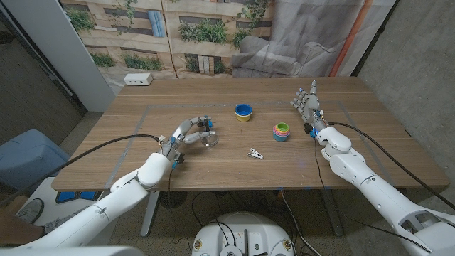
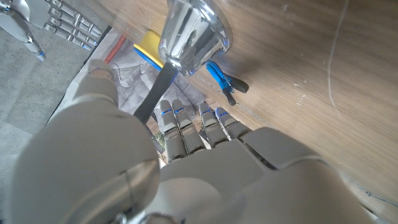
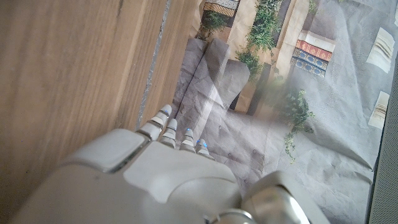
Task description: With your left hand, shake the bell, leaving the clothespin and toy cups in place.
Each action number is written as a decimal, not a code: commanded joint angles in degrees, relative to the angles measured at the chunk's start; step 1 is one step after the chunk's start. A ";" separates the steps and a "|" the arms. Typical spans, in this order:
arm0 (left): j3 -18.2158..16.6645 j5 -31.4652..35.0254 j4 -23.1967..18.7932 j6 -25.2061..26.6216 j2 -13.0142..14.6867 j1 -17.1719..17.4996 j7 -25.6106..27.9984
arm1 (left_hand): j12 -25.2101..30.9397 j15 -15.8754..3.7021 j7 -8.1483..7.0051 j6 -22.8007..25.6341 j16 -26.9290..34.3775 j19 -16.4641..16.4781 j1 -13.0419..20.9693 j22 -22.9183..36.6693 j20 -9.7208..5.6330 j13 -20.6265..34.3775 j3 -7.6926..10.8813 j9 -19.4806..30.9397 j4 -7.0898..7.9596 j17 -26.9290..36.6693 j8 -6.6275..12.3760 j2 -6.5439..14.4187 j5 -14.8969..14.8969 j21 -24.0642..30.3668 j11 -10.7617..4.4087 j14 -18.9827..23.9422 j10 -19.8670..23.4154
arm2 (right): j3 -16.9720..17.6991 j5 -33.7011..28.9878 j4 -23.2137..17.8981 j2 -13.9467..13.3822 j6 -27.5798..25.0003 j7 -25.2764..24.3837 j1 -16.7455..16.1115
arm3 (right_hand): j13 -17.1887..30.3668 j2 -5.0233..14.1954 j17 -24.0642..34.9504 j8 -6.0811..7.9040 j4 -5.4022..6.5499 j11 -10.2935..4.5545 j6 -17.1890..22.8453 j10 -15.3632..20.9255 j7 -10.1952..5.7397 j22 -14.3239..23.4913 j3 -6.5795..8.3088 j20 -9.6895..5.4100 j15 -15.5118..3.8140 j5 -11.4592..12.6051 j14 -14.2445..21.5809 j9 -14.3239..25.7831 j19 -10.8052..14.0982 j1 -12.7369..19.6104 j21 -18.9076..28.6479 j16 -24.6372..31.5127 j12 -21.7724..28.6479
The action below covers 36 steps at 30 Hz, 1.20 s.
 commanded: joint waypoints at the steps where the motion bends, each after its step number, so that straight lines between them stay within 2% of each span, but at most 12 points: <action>1: -0.24 -2.04 1.32 -3.45 1.63 -1.67 -4.74 | -0.16 -1.70 0.72 -2.30 -0.21 -2.35 -2.09 0.17 0.53 0.16 -0.64 0.07 0.13 0.15 0.34 -0.14 -0.04 -0.24 1.74 -3.01 -3.96 | -0.02 -0.03 -0.04 0.01 -0.02 -0.06 -0.02 | 0.10 5.59 0.29 0.30 -0.06 0.13 -0.58 -0.25 -0.12 0.19 -0.36 -0.16 0.09 0.32 -0.33 0.21 0.47 0.17 0.40 0.45 0.27; 5: -1.60 -5.24 2.14 -5.21 0.31 -1.01 -4.23 | 0.19 -1.37 1.43 -2.81 -0.02 -4.08 -3.74 0.18 0.78 0.15 -1.13 0.07 0.57 0.17 0.46 -0.30 -0.14 -0.45 2.81 -3.41 -4.26 | -0.02 -0.03 -0.05 0.02 -0.03 -0.08 -0.01 | 0.10 5.59 0.29 0.30 -0.06 0.12 -0.56 -0.25 -0.11 0.19 -0.36 -0.14 0.08 0.32 -0.36 0.22 0.48 0.17 0.41 0.44 0.27; 9: -2.60 -8.08 1.81 -5.22 -0.07 -0.73 -5.04 | 0.07 -0.86 2.16 -6.02 -0.05 -5.90 -7.25 0.24 0.81 0.17 -1.93 0.05 1.81 0.22 -0.06 0.18 -0.22 -0.27 3.89 -4.96 -6.32 | -0.02 -0.03 0.00 0.03 -0.02 -0.05 0.01 | 0.10 5.59 0.29 0.30 -0.06 0.07 -0.57 -0.22 -0.10 0.19 -0.36 -0.17 0.06 0.32 -0.39 0.22 0.51 0.17 0.42 0.43 0.28; 16: -3.72 -13.11 1.10 -4.25 -0.85 -0.79 -7.23 | -0.02 -0.42 2.45 -6.74 -0.19 -6.62 -8.23 0.25 0.66 0.16 -1.81 0.05 2.18 0.21 0.12 1.13 -0.12 -0.22 4.53 -6.13 -7.63 | 0.00 -0.01 0.06 0.02 0.01 0.01 0.03 | 0.10 5.59 0.29 0.31 -0.06 0.14 -0.56 -0.28 -0.13 0.19 -0.36 -0.15 0.08 0.32 -0.38 0.22 0.48 0.17 0.41 0.44 0.26; 24: -4.16 -17.35 1.70 -3.40 -3.00 -1.34 -8.13 | -0.12 -0.22 2.54 -8.27 -0.15 -6.50 -9.32 0.25 0.53 0.15 -1.60 0.02 2.51 0.17 0.00 2.34 -0.09 0.14 5.16 -7.13 -9.77 | 0.01 0.02 0.07 -0.01 0.01 0.04 0.03 | 0.10 5.58 0.28 0.32 -0.06 0.25 -0.53 -0.23 -0.13 0.19 -0.37 -0.13 0.09 0.32 -0.36 0.21 0.47 0.17 0.40 0.44 0.28; 27: -4.45 -17.85 2.14 -3.95 -4.35 -1.24 -6.83 | 0.19 -0.97 2.50 -8.38 0.09 -4.92 -9.97 0.22 -0.40 0.13 -1.49 -0.03 2.60 0.12 0.22 2.98 -0.09 0.73 5.07 -6.92 -10.05 | 0.01 0.01 0.00 -0.01 0.01 0.00 -0.02 | 0.10 5.58 0.28 0.33 -0.06 0.21 -0.50 -0.25 -0.12 0.19 -0.36 -0.14 0.07 0.33 -0.35 0.21 0.47 0.17 0.40 0.44 0.27; 36: -4.73 -20.53 6.12 -5.58 -8.19 -2.56 -5.87 | 0.15 -1.03 2.74 -10.69 0.23 -3.66 -10.61 0.16 -0.78 0.09 -1.22 -0.10 2.50 0.05 -0.16 3.88 -0.04 0.96 5.19 -6.55 -11.58 | 0.01 0.00 0.04 -0.01 0.04 0.02 -0.02 | 0.10 5.59 0.29 0.32 -0.06 0.10 -0.53 -0.22 -0.13 0.19 -0.36 -0.19 0.06 0.33 -0.39 0.21 0.52 0.17 0.42 0.43 0.28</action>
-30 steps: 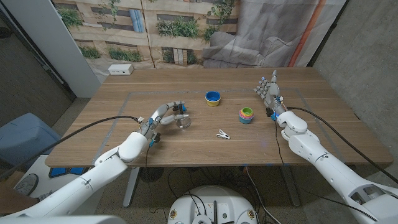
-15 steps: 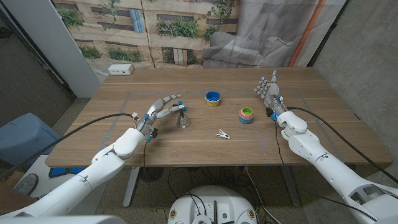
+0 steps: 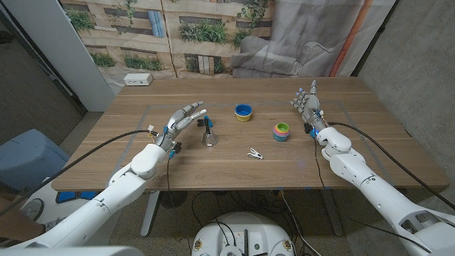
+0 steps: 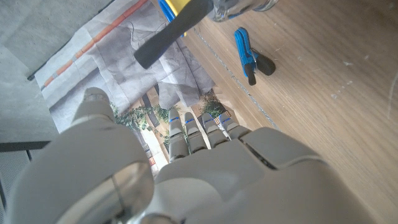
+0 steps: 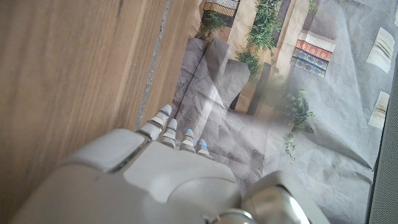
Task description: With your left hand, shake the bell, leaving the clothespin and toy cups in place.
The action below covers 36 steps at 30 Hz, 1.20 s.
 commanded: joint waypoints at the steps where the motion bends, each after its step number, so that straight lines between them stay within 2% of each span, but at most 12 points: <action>1: -0.52 -4.34 4.49 -2.12 -4.72 -1.60 0.53 | 0.22 -1.45 0.27 -1.58 0.28 1.17 -0.42 0.14 0.17 0.08 0.46 0.17 0.00 0.06 -0.37 0.66 -0.03 0.54 -0.09 0.48 -0.49 | 0.01 0.00 0.06 0.00 0.03 0.04 -0.01 | 0.10 5.59 0.29 0.33 -0.06 0.07 -0.50 -0.22 -0.13 0.19 -0.36 -0.15 0.09 0.33 -0.37 0.21 0.50 0.17 0.41 0.44 0.28; 6: -0.14 -4.33 8.71 -5.64 -7.08 -3.47 0.26 | -0.11 -1.52 -0.33 -3.89 0.22 2.09 -1.01 0.09 0.43 0.07 0.79 0.16 -0.08 0.03 -0.29 1.69 0.03 0.52 0.43 0.60 -2.50 | 0.01 0.00 0.13 0.02 0.04 0.07 0.03 | 0.10 5.59 0.29 0.33 -0.06 0.10 -0.49 -0.24 -0.13 0.18 -0.36 -0.20 0.09 0.33 -0.36 0.21 0.51 0.17 0.42 0.44 0.27; 9: -0.80 -5.54 9.09 -5.66 -8.51 -3.58 1.70 | -0.20 -1.77 -0.84 -4.98 0.06 2.48 -1.33 0.09 0.93 0.08 1.01 0.15 -0.11 0.03 -0.31 2.34 0.09 0.48 0.33 0.21 -3.81 | 0.00 -0.01 0.09 0.02 0.04 0.05 0.01 | 0.10 5.59 0.29 0.33 -0.06 0.10 -0.51 -0.27 -0.10 0.18 -0.36 -0.18 0.10 0.33 -0.37 0.21 0.50 0.17 0.41 0.44 0.26; 16: -0.90 -6.64 10.11 -4.76 -9.45 -4.24 2.19 | -0.03 -1.72 -0.90 -6.38 0.07 2.38 -2.30 0.10 0.67 0.09 1.07 0.15 0.19 0.13 -0.38 3.01 0.09 0.27 0.39 -0.02 -4.59 | 0.04 0.03 0.01 -0.04 0.00 0.05 -0.03 | 0.10 5.59 0.28 0.31 -0.06 0.09 -0.54 -0.21 -0.14 0.18 -0.36 -0.16 0.08 0.33 -0.36 0.21 0.48 0.17 0.40 0.44 0.29; 21: -1.36 -8.02 8.59 -2.41 -9.22 -3.25 3.14 | 0.16 -1.40 -0.72 -6.68 0.20 2.31 -3.79 0.12 0.49 0.10 1.10 0.17 1.02 0.31 -0.13 4.12 0.16 0.14 0.82 -0.09 -4.83 | 0.06 0.04 -0.03 -0.07 -0.02 0.04 -0.06 | 0.10 5.59 0.28 0.33 -0.06 0.05 -0.50 -0.19 -0.13 0.18 -0.36 -0.15 0.02 0.33 -0.34 0.21 0.49 0.16 0.41 0.45 0.30; 22: -1.44 -7.82 8.40 -2.31 -9.22 -3.08 3.67 | 0.30 -0.97 -0.52 -7.25 0.27 2.16 -5.59 0.15 0.46 0.11 1.21 0.19 2.16 0.45 -0.03 5.74 0.29 0.07 1.49 -0.32 -5.17 | 0.06 0.04 -0.02 -0.07 -0.01 0.05 -0.05 | 0.10 5.58 0.29 0.34 -0.06 0.07 -0.48 -0.19 -0.11 0.19 -0.36 -0.17 0.05 0.33 -0.34 0.21 0.51 0.16 0.42 0.45 0.30; 25: -1.85 -8.40 7.49 -1.42 -9.15 -2.43 4.51 | 0.33 -0.82 -0.25 -7.66 0.25 2.48 -6.01 0.13 1.06 0.10 1.30 0.17 2.30 0.39 -0.08 6.13 0.35 0.14 1.33 -0.35 -5.34 | 0.06 0.05 0.01 -0.07 -0.01 0.07 -0.03 | 0.10 5.58 0.28 0.35 -0.06 0.08 -0.44 -0.21 -0.13 0.18 -0.36 -0.15 0.09 0.33 -0.38 0.21 0.49 0.17 0.41 0.43 0.28; 27: -2.00 -8.67 7.12 -0.45 -8.96 -2.14 4.98 | 0.38 -0.46 0.32 -8.37 0.22 2.16 -7.14 0.13 0.52 0.10 1.54 0.16 2.98 0.40 -0.13 7.36 0.47 -0.04 1.43 -0.62 -5.62 | 0.05 0.04 0.01 -0.05 -0.01 0.05 -0.02 | 0.10 5.58 0.28 0.35 -0.06 0.05 -0.46 -0.19 -0.12 0.18 -0.36 -0.15 0.07 0.33 -0.37 0.21 0.50 0.17 0.41 0.44 0.30; 30: -1.98 -9.80 7.05 1.02 -8.60 -2.16 4.21 | 0.15 0.29 0.90 -10.36 -0.11 1.23 -8.89 0.14 -0.49 0.09 1.49 0.10 3.51 0.30 -0.38 7.90 0.50 -0.33 2.03 -1.87 -7.24 | 0.04 0.03 0.01 -0.05 -0.01 0.05 -0.02 | 0.10 5.58 0.28 0.34 -0.06 0.09 -0.48 -0.21 -0.13 0.18 -0.36 -0.16 0.02 0.33 -0.38 0.21 0.52 0.17 0.42 0.43 0.29; 35: -1.83 -11.39 7.27 3.00 -8.99 -2.89 3.74 | 0.02 0.74 1.28 -11.98 -0.25 0.53 -9.76 0.11 -0.13 0.08 1.44 0.06 3.37 0.18 -0.35 7.73 0.51 -0.48 2.33 -3.07 -8.75 | 0.03 0.02 0.02 -0.03 -0.02 0.03 0.00 | 0.10 5.58 0.28 0.33 -0.06 0.03 -0.49 -0.22 -0.14 0.18 -0.36 -0.12 0.00 0.33 -0.36 0.21 0.50 0.17 0.41 0.44 0.28; 36: -2.16 -13.02 5.87 5.09 -8.89 -2.63 3.83 | 0.04 0.72 1.33 -11.97 -0.26 0.49 -9.81 0.11 -0.14 0.08 1.43 0.06 3.37 0.18 -0.32 7.72 0.51 -0.49 2.33 -3.13 -8.74 | 0.02 0.01 0.02 -0.02 -0.02 0.02 0.00 | 0.10 5.58 0.28 0.33 -0.06 0.04 -0.49 -0.22 -0.12 0.18 -0.36 -0.15 0.07 0.33 -0.34 0.21 0.49 0.17 0.41 0.45 0.28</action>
